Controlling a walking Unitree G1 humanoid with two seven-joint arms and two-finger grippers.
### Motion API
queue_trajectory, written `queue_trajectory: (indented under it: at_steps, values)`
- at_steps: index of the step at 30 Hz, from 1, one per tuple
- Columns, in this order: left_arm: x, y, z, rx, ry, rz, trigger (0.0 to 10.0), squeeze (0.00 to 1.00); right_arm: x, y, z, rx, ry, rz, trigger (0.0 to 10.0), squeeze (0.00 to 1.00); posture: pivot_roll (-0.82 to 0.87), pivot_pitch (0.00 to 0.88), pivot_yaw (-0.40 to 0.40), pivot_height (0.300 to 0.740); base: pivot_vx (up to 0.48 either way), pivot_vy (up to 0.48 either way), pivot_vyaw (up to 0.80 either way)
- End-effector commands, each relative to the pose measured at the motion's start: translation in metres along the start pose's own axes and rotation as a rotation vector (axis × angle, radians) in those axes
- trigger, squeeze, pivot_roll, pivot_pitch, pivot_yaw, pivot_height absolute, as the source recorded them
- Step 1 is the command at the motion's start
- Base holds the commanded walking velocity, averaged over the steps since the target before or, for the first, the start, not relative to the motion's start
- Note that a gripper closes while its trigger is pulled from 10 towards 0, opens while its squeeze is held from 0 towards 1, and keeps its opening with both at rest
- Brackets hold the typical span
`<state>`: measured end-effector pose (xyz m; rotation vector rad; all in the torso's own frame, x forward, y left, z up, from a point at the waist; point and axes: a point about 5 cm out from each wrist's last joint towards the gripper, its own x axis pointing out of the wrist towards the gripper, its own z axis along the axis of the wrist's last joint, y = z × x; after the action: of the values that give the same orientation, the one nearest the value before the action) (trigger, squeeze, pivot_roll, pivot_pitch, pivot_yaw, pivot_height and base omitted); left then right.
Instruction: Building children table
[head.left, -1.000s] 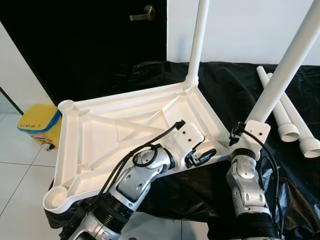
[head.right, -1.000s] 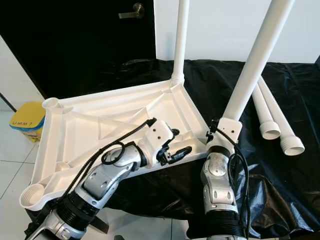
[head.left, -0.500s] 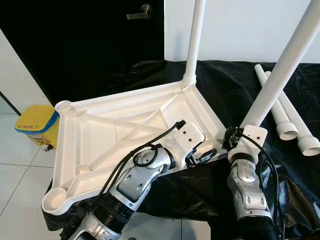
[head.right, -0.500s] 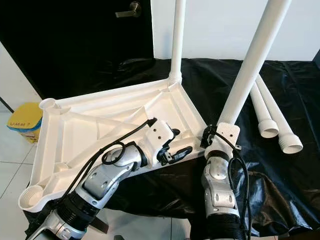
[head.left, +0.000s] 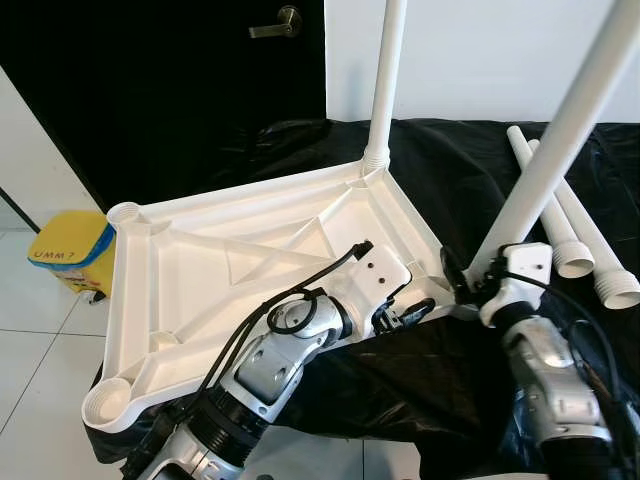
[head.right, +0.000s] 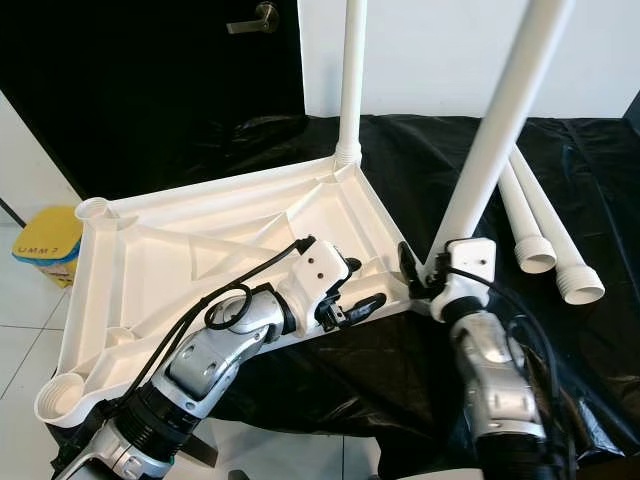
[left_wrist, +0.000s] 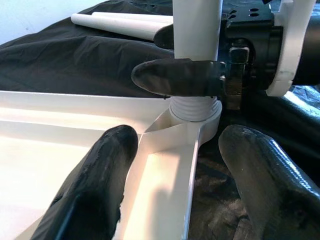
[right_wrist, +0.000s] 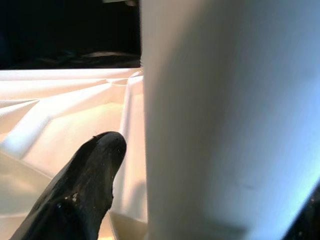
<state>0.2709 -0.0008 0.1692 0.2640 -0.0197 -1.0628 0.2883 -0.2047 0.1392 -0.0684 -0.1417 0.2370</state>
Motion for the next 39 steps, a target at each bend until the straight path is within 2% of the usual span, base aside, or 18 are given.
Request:
queue_trajectory:
  at_steps: [1, 6, 8, 10, 11, 12, 23, 25, 26, 35, 39]
  values:
    - [0.002, -0.002, -0.001, 0.003, 0.009, -0.075, 10.0, 0.00, -0.001, -0.002, -0.008, 0.011, 0.035, 0.069, 10.0, 0.00, -0.23, 0.061, 0.043, 0.740, 0.000, 0.000, 0.00]
    - [0.002, -0.001, -0.002, 0.003, 0.010, -0.073, 10.0, 0.00, -0.002, -0.008, -0.012, 0.009, 0.065, 0.132, 10.0, 0.00, -0.23, 0.058, 0.046, 0.740, 0.000, 0.000, 0.00]
    - [0.002, 0.000, -0.001, 0.007, 0.010, -0.076, 10.0, 0.00, 0.004, -0.012, -0.018, -0.018, 0.114, 0.205, 10.0, 0.00, -0.23, 0.051, 0.053, 0.740, 0.000, 0.000, 0.00]
    - [0.003, 0.000, -0.001, 0.008, 0.009, -0.077, 10.0, 0.00, 0.005, -0.012, -0.018, -0.022, 0.119, 0.212, 10.0, 0.00, -0.23, 0.051, 0.053, 0.740, 0.000, 0.000, 0.00]
    - [0.003, 0.000, -0.001, 0.010, 0.008, -0.079, 10.0, 0.00, 0.008, -0.014, -0.018, -0.030, 0.119, 0.212, 3.8, 0.00, -0.23, 0.050, 0.056, 0.740, 0.000, 0.000, 0.00]
    - [0.003, 0.000, -0.001, 0.012, 0.008, -0.080, 10.0, 0.00, 0.009, -0.015, -0.018, -0.033, 0.118, 0.216, 0.0, 0.00, -0.23, 0.050, 0.056, 0.740, 0.000, 0.000, 0.00]
    - [0.003, 0.000, -0.001, 0.014, 0.011, -0.081, 10.0, 0.00, 0.006, -0.017, -0.026, 0.003, 0.151, 0.232, 0.0, 0.00, -0.23, 0.040, 0.049, 0.740, 0.000, 0.000, 0.00]
    - [0.003, 0.000, -0.001, 0.014, 0.011, -0.081, 10.0, 0.00, 0.004, -0.015, -0.030, 0.024, 0.158, 0.217, 0.4, 0.00, -0.23, 0.038, 0.048, 0.740, 0.000, 0.000, 0.00]
    - [0.003, 0.000, -0.001, 0.013, 0.012, -0.082, 10.0, 0.00, 0.002, -0.013, -0.033, 0.021, 0.167, 0.218, 10.0, 0.00, -0.23, 0.037, 0.050, 0.740, 0.000, 0.000, 0.00]
    - [0.003, -0.003, -0.003, 0.011, 0.014, -0.092, 10.0, 0.00, -0.004, -0.002, -0.043, 0.052, 0.188, 0.143, 10.0, 0.00, -0.24, 0.034, 0.050, 0.740, 0.000, 0.000, 0.00]
    - [0.004, -0.004, -0.003, 0.011, 0.016, -0.096, 10.0, 0.00, -0.008, -0.001, -0.043, 0.069, 0.188, 0.054, 10.0, 0.00, -0.24, 0.032, 0.048, 0.740, 0.000, 0.000, 0.00]
